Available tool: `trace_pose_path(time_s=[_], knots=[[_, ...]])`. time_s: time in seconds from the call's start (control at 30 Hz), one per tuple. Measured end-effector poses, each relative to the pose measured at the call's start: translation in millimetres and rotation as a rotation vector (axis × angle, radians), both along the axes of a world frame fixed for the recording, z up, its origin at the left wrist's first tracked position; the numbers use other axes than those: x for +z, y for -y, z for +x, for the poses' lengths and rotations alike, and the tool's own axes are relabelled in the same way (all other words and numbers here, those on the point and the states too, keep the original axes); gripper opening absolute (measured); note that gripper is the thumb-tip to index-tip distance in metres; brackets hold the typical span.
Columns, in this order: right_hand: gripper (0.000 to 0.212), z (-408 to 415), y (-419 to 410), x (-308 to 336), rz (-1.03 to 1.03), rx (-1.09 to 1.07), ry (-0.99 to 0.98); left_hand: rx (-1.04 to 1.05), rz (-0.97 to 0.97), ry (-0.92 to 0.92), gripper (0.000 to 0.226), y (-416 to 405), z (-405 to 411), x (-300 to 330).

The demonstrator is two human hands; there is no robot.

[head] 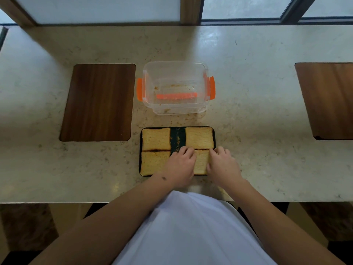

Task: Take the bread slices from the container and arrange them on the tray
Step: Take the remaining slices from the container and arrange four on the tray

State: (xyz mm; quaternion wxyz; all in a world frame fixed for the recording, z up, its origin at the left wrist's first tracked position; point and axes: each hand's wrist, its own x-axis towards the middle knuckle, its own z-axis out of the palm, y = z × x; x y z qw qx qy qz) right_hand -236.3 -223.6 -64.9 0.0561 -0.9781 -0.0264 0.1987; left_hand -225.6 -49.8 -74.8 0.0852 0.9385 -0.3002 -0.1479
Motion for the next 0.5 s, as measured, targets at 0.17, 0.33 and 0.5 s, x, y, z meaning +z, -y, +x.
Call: trace_pose_path(time_s=[0.17,0.33,0.5], knots=[[0.034,10,-13,4,0.241,-0.199,0.021,0.315,-0.274,-0.089,0.039,-7,3,7],[0.039,37,-53,18,0.717,-0.460,-0.292,0.907,-0.393,-0.321,0.042,-65,20,13],[0.048,61,-92,23,0.791,-0.502,-0.468,1.022,-0.379,-0.327,0.018,-103,31,17]])
